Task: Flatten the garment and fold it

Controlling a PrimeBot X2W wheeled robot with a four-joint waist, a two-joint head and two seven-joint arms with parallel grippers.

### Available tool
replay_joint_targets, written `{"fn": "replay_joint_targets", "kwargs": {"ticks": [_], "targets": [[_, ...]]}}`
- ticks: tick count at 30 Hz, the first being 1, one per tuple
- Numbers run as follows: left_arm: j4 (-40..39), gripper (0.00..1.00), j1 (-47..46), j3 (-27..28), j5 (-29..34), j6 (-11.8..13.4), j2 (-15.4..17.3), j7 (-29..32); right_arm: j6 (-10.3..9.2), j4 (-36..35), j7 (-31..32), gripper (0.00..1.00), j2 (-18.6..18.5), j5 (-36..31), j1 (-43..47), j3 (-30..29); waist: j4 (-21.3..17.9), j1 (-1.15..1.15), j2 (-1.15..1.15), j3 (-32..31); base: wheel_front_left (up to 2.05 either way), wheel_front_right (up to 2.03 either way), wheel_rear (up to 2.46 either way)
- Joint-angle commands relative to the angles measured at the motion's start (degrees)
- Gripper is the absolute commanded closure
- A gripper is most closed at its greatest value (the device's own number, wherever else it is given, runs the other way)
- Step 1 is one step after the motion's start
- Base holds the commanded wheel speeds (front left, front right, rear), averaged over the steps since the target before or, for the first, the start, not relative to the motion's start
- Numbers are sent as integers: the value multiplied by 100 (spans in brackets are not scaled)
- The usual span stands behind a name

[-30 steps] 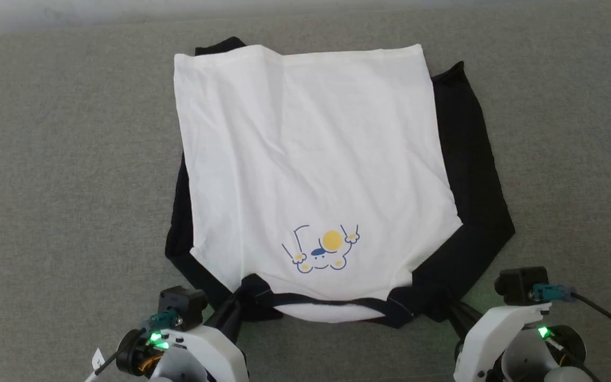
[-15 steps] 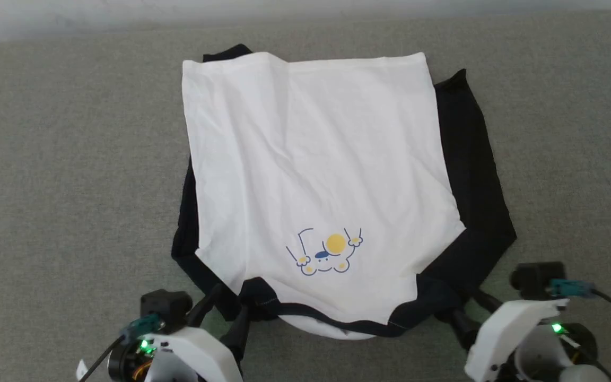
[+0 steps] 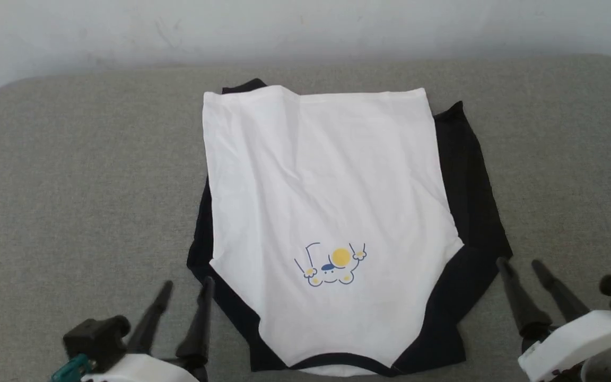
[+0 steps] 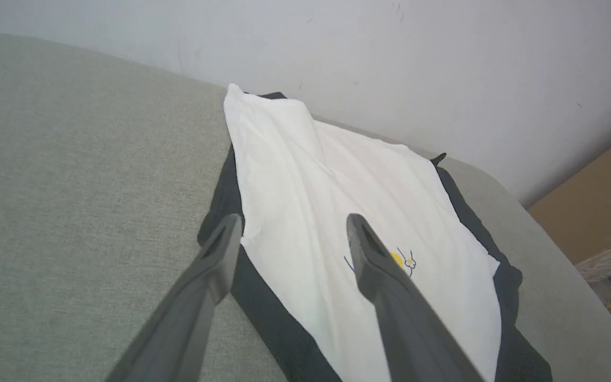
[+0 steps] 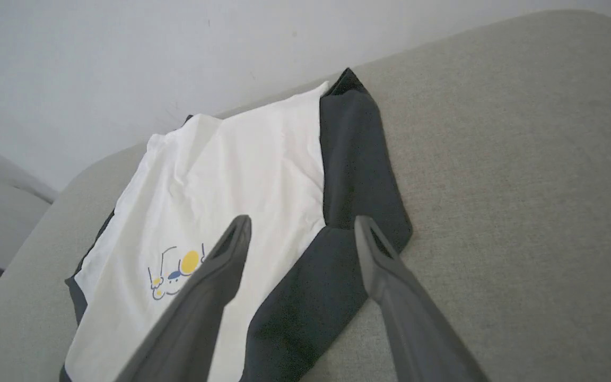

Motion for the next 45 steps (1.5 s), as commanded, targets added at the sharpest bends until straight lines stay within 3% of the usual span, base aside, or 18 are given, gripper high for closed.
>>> {"fn": "replay_joint_targets", "kwargs": {"ticks": [1, 6, 11, 19, 24, 30, 45], "targets": [[-52, 0, 26, 76, 224, 108, -3, -244, -4, -58, -290, 0, 10, -12, 48, -37, 9, 1, 0, -92, 0, 0, 0], [40, 0, -36, 244, 1187, 501, -55, -1001, -4, -72, -1316, 0, 10, -495, 76, -86, -4, 1, 0, -185, 0, 0, 0], [105, 0, 24, 449, 2166, 848, -272, -1113, -4, 45, -2174, 0, 10, -954, 116, -130, -38, 1, 0, -218, 0, 0, 0], [110, 0, 154, 705, 2638, 663, -624, -1117, -4, 208, -2468, 0, 10, -834, -4, -132, -97, 1, 0, -44, 0, 0, 0], [114, 0, 94, 839, 2705, 469, -712, -1117, -4, 146, -1937, 0, 10, -847, -494, -370, -118, 1, 0, 186, 0, 0, 0], [57, 0, -192, 931, 2804, 172, -863, -1117, -4, 97, -458, 0, 10, -1108, -1900, -698, -95, 1, 0, 731, 0, 0, 0], [-167, 0, -999, 913, 3071, -412, -1051, -1118, -4, 1539, 2208, 0, -661, -1495, -5329, -788, 68, 1, 0, 2157, 0, 0, 0]]}}
